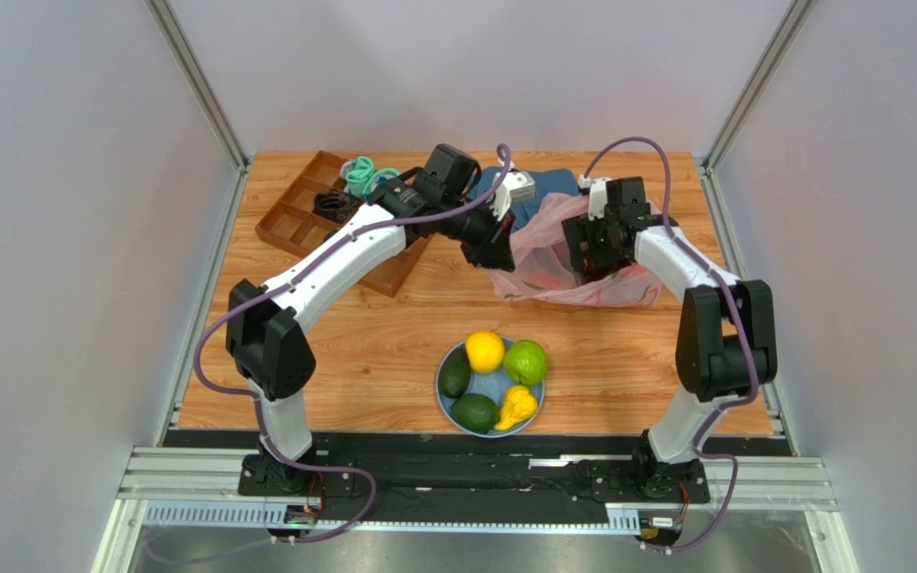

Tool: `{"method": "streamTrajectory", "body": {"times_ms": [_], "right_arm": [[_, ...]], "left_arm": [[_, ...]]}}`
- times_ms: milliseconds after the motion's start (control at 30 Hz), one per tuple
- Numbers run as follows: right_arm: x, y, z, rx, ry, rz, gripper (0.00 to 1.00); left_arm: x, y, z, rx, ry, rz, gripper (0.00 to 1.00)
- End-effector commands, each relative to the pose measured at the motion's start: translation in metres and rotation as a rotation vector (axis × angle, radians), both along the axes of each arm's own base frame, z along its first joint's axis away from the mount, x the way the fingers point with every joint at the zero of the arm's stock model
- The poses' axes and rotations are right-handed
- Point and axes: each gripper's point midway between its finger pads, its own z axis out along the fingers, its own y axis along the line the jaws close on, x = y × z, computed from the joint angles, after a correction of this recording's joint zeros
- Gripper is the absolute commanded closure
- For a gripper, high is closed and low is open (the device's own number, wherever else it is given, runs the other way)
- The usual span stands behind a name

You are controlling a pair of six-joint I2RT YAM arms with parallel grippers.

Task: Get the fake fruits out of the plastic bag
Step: Take out the fake fruit from the plastic bag.

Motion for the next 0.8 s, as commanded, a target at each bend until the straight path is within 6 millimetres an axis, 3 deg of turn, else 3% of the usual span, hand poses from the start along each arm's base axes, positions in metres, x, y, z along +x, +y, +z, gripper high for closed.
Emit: {"method": "streamTrajectory", "body": {"times_ms": [0,100,133,167,233,333,367,467,500,567,600,667,700,767], "right_arm": [[0.028,-0.012,-0.003,-0.048,-0.039,-0.055,0.05],[0.034,-0.019,-0.014,-0.098,-0.020,-0.057,0.07],[0.033,-0.019,-0.016,-0.101,-0.005,-0.048,0.10],[0.033,-0.018,-0.014,-0.103,-0.004,-0.033,0.20],[0.031,-0.008,-0.002,-0.060,0.002,0.015,0.32],[0.023,0.004,0.035,-0.006,-0.037,0.065,0.44],[0.019,0.006,0.057,0.012,-0.067,0.076,0.54],[-0.007,0.016,0.087,0.072,-0.045,0.122,0.62],[-0.024,0.022,0.107,0.098,-0.057,0.153,0.63],[-0.042,0.024,0.124,0.122,-0.074,0.180,0.62],[-0.061,0.032,0.143,0.153,-0.099,0.237,0.62],[-0.084,0.040,0.156,0.179,-0.124,0.297,0.62],[-0.109,0.054,0.176,0.218,-0.168,0.376,0.62],[-0.139,0.067,0.173,0.215,-0.178,0.489,0.62]], "left_arm": [[-0.001,-0.008,0.026,-0.054,-0.053,-0.033,1.00],[-0.002,-0.009,0.027,-0.056,-0.056,-0.033,1.00],[-0.002,-0.009,0.026,-0.053,-0.058,-0.033,1.00],[-0.002,-0.008,0.026,-0.052,-0.059,-0.031,1.00],[-0.002,-0.009,0.021,-0.043,-0.055,-0.030,1.00],[0.001,-0.011,0.018,-0.039,-0.050,-0.024,1.00],[0.004,-0.012,0.013,-0.032,-0.042,-0.014,1.00],[0.010,-0.017,0.012,-0.034,-0.033,0.002,1.00],[0.012,-0.019,0.014,-0.041,-0.038,0.006,1.00],[0.016,-0.022,0.015,-0.045,-0.032,0.024,1.00],[0.018,-0.023,0.016,-0.048,-0.032,0.030,1.00],[0.022,-0.026,0.015,-0.050,-0.021,0.044,1.00],[0.023,-0.027,0.017,-0.055,-0.019,0.052,1.00],[0.027,-0.028,0.015,-0.058,0.007,0.076,1.00]]}}
